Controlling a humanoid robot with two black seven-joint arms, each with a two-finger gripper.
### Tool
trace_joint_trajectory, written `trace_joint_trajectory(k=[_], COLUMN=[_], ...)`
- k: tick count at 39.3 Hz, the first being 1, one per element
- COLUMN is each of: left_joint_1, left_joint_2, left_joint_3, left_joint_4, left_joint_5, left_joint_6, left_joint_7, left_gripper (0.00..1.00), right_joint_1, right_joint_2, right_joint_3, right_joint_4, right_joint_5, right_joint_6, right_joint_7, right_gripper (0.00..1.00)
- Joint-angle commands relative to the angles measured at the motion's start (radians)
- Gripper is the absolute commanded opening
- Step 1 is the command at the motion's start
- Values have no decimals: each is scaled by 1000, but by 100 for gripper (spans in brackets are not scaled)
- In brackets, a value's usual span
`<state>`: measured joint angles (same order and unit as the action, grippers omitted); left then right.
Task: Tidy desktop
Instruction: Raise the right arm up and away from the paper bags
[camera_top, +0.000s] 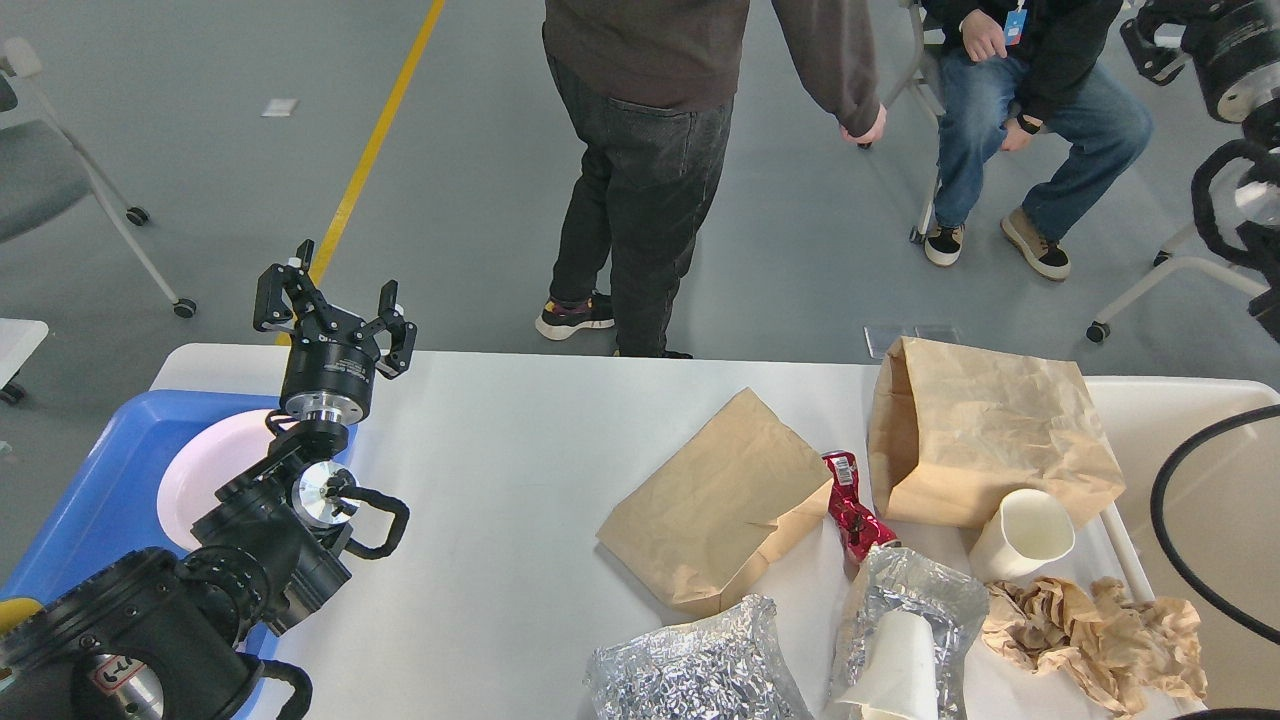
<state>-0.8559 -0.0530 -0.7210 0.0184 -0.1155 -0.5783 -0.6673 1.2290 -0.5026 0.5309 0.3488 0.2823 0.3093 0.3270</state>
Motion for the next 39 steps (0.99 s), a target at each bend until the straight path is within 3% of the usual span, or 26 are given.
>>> trace_joint_trajectory(k=[1,29,35,39], left_joint_1=[0,0,0,0], left_joint_2=[-1,-1,1,-1], left_joint_3=[0,0,0,0], left_joint_4=[0,0,0,0], left_joint_5=[-1,-1,-1,0], left_joint_6=[0,0,0,0], left_joint_7=[0,0,0,0], left_gripper=[97,97,97,97], right_joint_1=[1,-6,17,139], right_joint_2=[-8,-42,-59,-71], right_joint_3=[-5,-58,-221,-522], right_joint_4=[10,9,-16,-19], right_joint_5=[-2,-3,-3,-3], right_joint_6=[17,17,14,14], right_joint_7=[1,3,3,1], right_gripper=[100,100,100,100])
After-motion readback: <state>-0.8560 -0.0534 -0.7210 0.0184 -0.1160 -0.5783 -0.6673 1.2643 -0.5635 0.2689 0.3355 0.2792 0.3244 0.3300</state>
